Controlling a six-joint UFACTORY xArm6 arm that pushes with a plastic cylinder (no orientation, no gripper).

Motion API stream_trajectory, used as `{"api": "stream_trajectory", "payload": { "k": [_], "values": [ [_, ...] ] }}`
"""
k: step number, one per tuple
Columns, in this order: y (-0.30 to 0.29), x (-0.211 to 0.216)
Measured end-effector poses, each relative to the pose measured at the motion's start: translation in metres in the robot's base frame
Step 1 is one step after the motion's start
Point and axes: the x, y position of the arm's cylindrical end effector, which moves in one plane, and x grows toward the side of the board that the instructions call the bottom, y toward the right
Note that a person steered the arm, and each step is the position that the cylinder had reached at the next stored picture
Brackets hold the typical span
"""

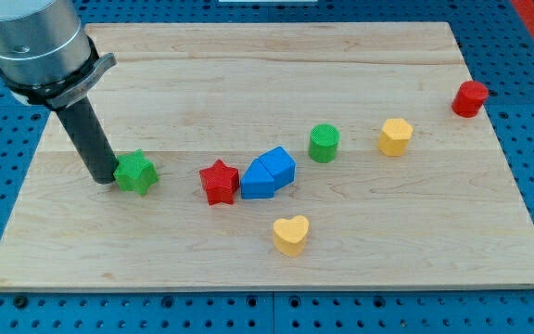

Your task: Push the green circle left a bit

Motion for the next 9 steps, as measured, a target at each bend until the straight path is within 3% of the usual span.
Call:
{"api": "stream_trajectory", "payload": {
  "k": [2, 6, 9],
  "values": [
    [-0.001, -0.016],
    [-0.061, -0.040],
    [-0.026, -0.012]
  ]
}}
